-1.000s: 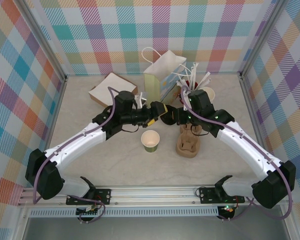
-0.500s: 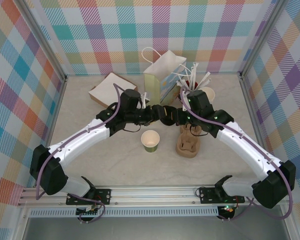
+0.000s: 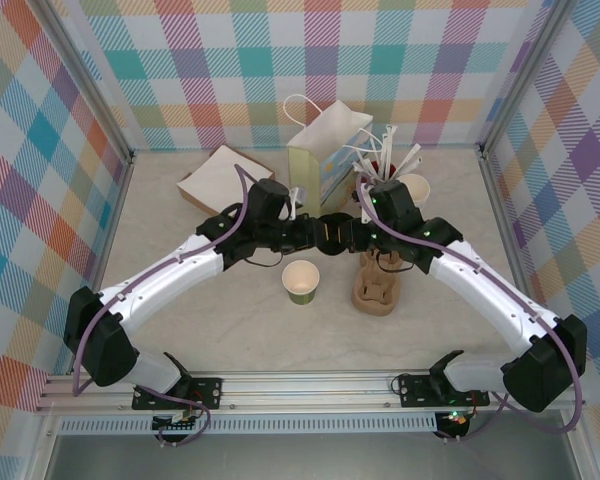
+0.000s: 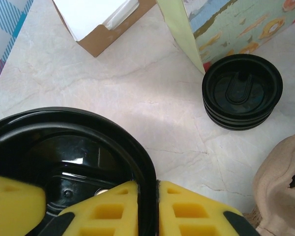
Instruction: Pack the takeout coffee
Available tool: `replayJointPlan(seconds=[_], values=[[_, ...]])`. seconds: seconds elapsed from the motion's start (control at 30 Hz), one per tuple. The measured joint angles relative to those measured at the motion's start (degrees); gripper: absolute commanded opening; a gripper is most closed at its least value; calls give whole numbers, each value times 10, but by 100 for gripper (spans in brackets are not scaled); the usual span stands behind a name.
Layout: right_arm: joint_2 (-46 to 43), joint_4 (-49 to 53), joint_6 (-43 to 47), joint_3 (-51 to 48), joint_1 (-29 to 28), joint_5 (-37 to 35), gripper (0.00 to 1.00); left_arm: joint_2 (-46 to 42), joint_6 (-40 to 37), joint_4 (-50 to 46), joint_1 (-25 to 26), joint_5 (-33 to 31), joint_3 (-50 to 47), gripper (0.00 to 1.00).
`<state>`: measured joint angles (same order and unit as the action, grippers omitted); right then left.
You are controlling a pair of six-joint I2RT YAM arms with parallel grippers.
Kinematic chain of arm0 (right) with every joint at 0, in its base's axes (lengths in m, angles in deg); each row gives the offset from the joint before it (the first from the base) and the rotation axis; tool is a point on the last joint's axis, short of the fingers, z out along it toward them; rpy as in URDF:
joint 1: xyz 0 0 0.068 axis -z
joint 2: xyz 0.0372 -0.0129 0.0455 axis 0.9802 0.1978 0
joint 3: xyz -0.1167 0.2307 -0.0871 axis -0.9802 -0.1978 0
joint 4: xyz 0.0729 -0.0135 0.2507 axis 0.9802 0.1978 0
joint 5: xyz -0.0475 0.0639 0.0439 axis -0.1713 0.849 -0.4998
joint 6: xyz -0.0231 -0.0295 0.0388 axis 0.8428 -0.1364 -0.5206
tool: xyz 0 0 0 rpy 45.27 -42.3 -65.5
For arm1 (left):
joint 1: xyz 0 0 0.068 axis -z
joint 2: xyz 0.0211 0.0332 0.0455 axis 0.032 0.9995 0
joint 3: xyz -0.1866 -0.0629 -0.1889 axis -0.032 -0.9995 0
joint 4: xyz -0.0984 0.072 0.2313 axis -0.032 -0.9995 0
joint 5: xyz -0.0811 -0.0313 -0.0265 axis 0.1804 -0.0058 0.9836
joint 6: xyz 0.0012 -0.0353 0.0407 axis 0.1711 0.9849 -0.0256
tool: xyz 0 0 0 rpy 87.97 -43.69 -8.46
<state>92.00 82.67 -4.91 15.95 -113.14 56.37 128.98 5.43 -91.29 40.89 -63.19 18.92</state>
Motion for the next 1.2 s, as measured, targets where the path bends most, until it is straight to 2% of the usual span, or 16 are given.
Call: replayJointPlan(seconds=[0.17,0.37,0.6,0.8,1.0,1.2], values=[[0,31,-19,28,0,15,37,-4,-40,-34,15,-56,4,11],[-6,73,-72,73,17,60,49,-34,-123,-77,52,-179,4,9],[-38,64,-224,73,82,179,51,-83,-263,-85,130,-365,2,8],[-28,60,-344,80,87,275,52,-89,-388,-75,192,-499,-20,8],[3,60,-429,89,87,348,52,-75,-497,-21,248,-585,-40,7],[36,66,-459,99,87,379,52,-55,-562,20,269,-621,-50,6]])
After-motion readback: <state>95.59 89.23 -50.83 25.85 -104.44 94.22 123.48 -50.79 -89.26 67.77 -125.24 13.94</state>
